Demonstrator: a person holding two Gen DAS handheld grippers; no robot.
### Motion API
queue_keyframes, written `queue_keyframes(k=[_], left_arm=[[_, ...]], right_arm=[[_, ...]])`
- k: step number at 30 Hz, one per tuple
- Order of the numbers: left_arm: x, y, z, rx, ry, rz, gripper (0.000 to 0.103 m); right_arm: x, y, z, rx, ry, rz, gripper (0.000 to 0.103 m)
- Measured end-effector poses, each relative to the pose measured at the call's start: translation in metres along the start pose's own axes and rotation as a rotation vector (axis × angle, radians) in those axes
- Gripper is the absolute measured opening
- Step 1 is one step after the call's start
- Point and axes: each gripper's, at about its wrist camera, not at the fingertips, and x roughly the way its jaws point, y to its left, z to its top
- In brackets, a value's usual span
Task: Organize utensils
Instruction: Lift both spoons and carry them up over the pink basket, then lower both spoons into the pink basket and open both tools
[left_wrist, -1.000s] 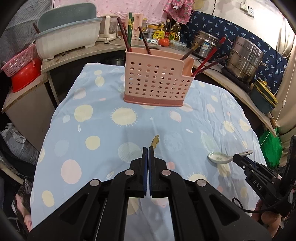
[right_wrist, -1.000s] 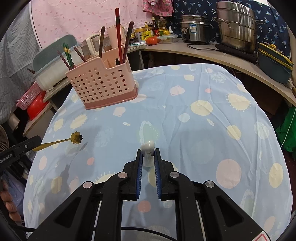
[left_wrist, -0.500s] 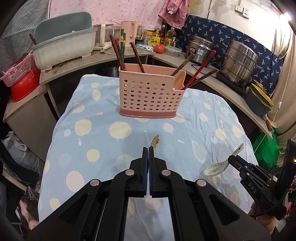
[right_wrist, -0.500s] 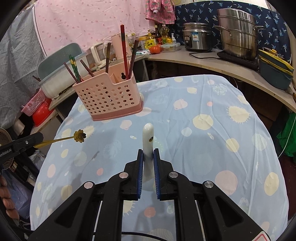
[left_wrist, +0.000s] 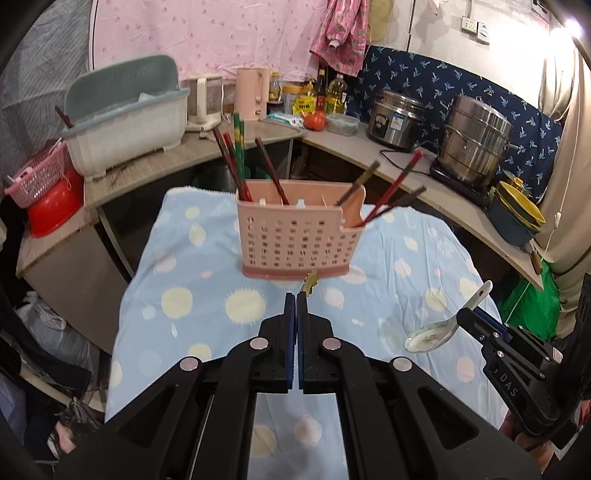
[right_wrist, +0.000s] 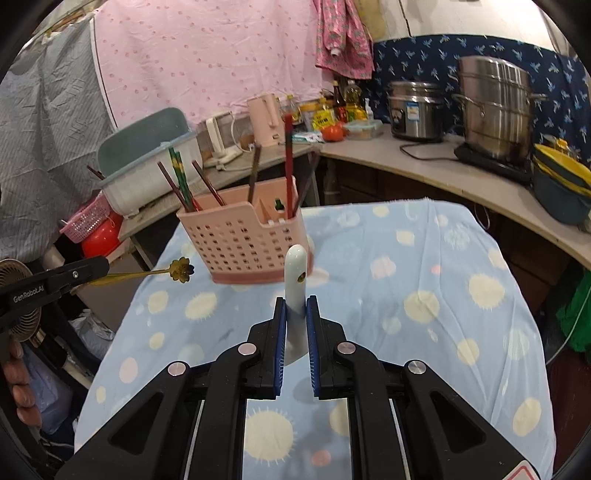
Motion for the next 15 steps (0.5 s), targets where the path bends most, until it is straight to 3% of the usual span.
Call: queue_keyframes(k=[7, 15], left_arm=[[-0.005, 0.001, 0.054, 0.042, -0.048, 0.046, 0.0], [0.018, 0.008, 0.103, 0.078, -0.049, 0.092, 0.0]], right_arm=[[0.008, 0.02, 0.043, -0.033, -0.045, 0.03, 0.01], [0.026, 0.04, 0.098, -0.054, -0.099, 0.065, 0.01]])
